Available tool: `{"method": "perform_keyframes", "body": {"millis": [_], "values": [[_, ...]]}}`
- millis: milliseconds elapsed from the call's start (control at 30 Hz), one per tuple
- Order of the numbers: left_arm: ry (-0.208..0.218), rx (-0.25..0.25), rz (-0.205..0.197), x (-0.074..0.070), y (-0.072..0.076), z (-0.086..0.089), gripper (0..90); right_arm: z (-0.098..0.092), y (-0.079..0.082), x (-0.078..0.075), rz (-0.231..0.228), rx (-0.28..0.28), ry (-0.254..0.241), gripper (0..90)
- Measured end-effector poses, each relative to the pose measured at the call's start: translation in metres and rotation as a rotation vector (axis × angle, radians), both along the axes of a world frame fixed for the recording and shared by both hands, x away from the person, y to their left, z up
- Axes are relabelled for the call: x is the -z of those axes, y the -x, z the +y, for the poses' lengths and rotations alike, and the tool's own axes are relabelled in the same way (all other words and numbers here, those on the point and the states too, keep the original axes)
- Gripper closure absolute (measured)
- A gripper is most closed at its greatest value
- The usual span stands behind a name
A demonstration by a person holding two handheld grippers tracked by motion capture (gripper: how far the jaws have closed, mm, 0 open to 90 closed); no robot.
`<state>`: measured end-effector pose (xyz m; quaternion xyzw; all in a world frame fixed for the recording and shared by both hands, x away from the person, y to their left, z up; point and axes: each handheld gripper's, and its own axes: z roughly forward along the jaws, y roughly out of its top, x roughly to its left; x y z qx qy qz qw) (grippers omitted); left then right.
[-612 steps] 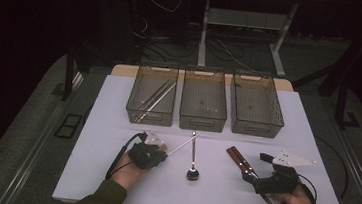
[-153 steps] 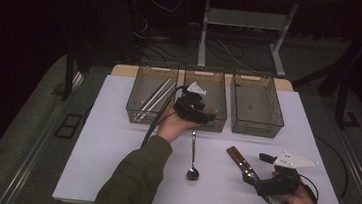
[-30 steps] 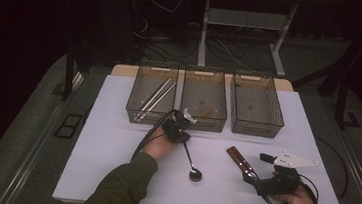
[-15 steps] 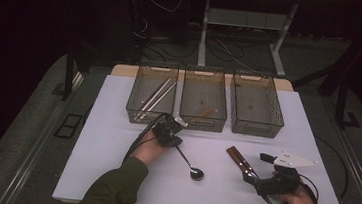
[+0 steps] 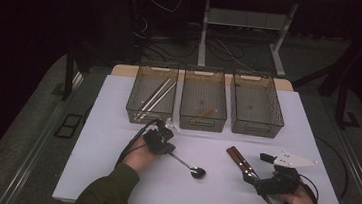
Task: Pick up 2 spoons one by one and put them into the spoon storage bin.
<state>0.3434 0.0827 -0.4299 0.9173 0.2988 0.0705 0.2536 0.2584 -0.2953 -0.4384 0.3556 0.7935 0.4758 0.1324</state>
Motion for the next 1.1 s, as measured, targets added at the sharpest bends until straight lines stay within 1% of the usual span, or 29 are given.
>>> {"method": "perform_keyframes", "body": {"millis": [267, 300, 400, 533, 567, 633, 667, 733, 767, 833, 900, 933, 967, 1000, 1067, 1100], "values": [[0.03, 0.003, 0.018, 0.001, 0.014, 0.011, 89.7, 0.0, 0.0, 0.0, -0.001, 0.001, 0.001, 2.1], [0.037, -0.003, 0.022, 0.001, 0.016, 0.012, 89.7, 0.0, 0.0, 0.0, -0.001, 0.001, 0.001, 2.1], [0.041, 0.005, 0.026, 0.001, 0.021, 0.016, 89.6, 0.0, 0.0, 0.0, -0.001, 0.0, 0.001, 2.1], [0.06, -0.005, 0.038, 0.002, 0.03, 0.019, 89.6, 0.0, 0.0, 0.0, 0.003, -0.003, -0.001, 2.1], [0.064, 0.003, 0.04, 0.002, 0.032, 0.021, 89.6, 0.0, 0.0, 0.0, 0.005, -0.007, 0.0, 2.1], [0.086, -0.001, 0.045, 0.003, 0.036, 0.024, 89.6, 0.0, 0.0, 0.0, 0.008, -0.01, 0.0, 2.1], [0.096, -0.007, 0.053, 0.003, 0.038, 0.025, 89.6, 0.0, 0.0, 0.0, 0.01, -0.011, -0.007, 2.1], [0.11, -0.011, 0.055, 0.004, 0.041, 0.027, 89.6, 0.0, 0.0, -0.001, 0.006, -0.009, -0.009, 2.1], [0.111, -0.01, 0.059, 0.004, 0.042, 0.028, 89.6, 0.0, 0.0, -0.002, 0.012, -0.012, -0.014, 2.1], [0.115, -0.007, 0.051, 0.004, 0.044, 0.028, 89.5, 0.0, 0.001, -0.003, 0.013, -0.011, -0.015, 2.1], [0.131, 0.005, 0.025, 0.006, 0.045, 0.03, 88.9, 0.001, 0.001, -0.004, 0.02, -0.008, -0.024, 2.1], [0.149, 0.021, 0.005, 0.006, 0.045, 0.033, 81.5, 0.001, 0.001, -0.005, 0.023, -0.009, -0.025, 2.1], [0.16, 0.025, -0.011, 0.005, 0.046, 0.035, 77.9, 0.002, 0.001, -0.006, 0.034, -0.011, -0.027, 2.1], [0.181, 0.031, -0.036, 0.004, 0.046, 0.038, 73.4, 0.004, 0.001, -0.008, 0.041, -0.01, -0.028, 2.1], [0.263, 0.015, -0.072, 0.001, 0.051, 0.045, 64.0, 0.01, 0.001, -0.013, 0.04, -0.014, -0.013, 2.1], [0.297, 0.017, -0.09, 0.001, 0.053, 0.049, 59.7, 0.014, 0.001, -0.015, 0.037, -0.019, -0.008, 2.1]]}}
